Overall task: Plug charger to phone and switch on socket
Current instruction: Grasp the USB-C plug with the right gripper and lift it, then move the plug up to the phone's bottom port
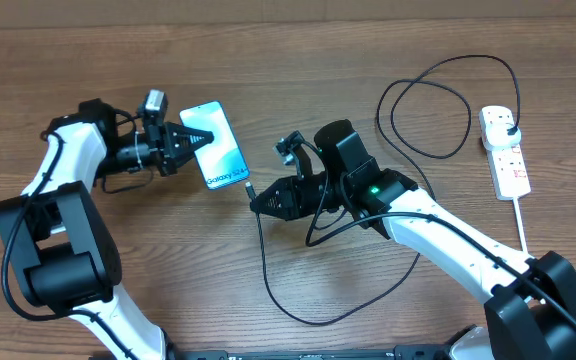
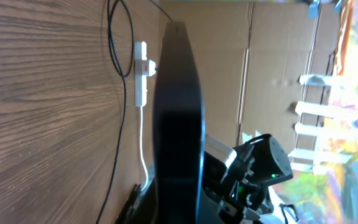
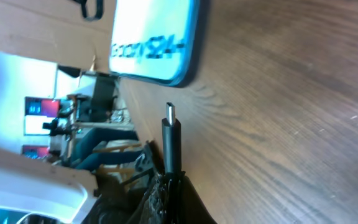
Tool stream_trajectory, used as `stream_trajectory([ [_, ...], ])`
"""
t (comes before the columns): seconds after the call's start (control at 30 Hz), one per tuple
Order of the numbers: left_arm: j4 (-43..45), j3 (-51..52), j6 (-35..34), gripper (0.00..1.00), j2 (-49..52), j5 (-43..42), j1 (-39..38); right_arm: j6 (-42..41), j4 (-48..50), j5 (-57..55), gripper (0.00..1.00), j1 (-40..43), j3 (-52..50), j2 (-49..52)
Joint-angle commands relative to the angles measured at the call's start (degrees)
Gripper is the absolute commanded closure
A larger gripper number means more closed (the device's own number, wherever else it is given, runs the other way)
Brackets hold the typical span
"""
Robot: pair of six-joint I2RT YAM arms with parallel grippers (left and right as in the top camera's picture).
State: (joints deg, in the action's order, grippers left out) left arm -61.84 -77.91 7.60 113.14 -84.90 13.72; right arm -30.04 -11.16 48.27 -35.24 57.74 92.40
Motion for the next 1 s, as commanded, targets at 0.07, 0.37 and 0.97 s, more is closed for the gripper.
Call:
stream_trajectory([
  [0.07, 4.7, 0.1, 0.5, 0.96, -0.7, -5.7, -1.0, -3.0, 0.6, 4.5, 0.96, 0.1, 0.5, -1.2],
  [0.37, 9.4, 0.1, -6.8, 0.96, -0.7, -5.7, -1.0, -7.1, 4.6, 4.1, 0.96, 0.2, 0.5, -1.2],
  [0.97, 11.7, 0.1, -12.8, 0.96, -0.7, -5.7, -1.0, -15.5, 7.8, -0.5, 0.96, 0.1, 0.0, -0.9],
])
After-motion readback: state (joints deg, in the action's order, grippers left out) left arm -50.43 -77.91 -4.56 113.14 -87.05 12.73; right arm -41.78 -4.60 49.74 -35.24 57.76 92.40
